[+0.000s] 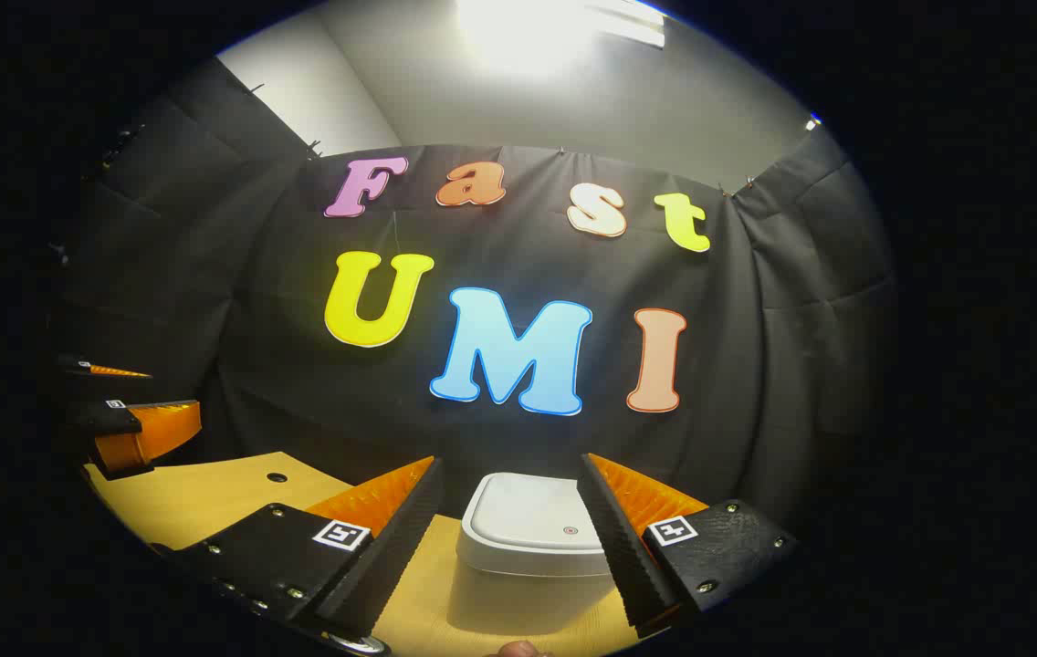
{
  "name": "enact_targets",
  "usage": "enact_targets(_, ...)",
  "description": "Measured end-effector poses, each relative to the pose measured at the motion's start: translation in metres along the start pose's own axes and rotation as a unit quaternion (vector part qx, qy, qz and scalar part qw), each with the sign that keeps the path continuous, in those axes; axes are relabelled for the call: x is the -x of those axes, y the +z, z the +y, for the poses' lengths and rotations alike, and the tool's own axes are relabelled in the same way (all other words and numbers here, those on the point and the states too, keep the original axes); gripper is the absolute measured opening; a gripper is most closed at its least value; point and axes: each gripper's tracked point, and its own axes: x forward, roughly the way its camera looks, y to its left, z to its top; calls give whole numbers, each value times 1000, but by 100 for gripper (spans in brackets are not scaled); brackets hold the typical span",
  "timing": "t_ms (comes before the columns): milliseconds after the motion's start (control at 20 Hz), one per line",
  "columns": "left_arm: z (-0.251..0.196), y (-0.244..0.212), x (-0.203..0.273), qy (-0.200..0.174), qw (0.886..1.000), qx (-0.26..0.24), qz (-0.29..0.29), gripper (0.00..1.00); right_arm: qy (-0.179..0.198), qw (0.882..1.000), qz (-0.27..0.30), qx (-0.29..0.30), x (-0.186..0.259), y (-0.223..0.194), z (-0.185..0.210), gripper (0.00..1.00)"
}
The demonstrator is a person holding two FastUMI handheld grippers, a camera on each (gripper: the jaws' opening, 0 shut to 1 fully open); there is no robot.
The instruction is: Press the lid of the desktop garbage bin to open it, pick up the crumpled paper on the desktop and throw it into the bin, then pick up the pop can on the desktop and drop it into the bin, and finally close the garbage bin lid.
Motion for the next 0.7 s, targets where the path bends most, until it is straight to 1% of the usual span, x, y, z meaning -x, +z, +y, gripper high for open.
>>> enact_targets(300, 8, -3, -5, -7, 1000, 11, 0, 99, 4, 1000, 15, -2, 6, -5, 13, 95)
enact_targets(450, 20, -6, -5, -5, 1000, -2, -1, 99, 3, 1000, 18, 1, 12, -5, 19, 95)
enact_targets(700, 33, -4, 0, -11, 1000, -19, -7, 99, -11, 1000, 20, 6, 24, -4, 15, 95)
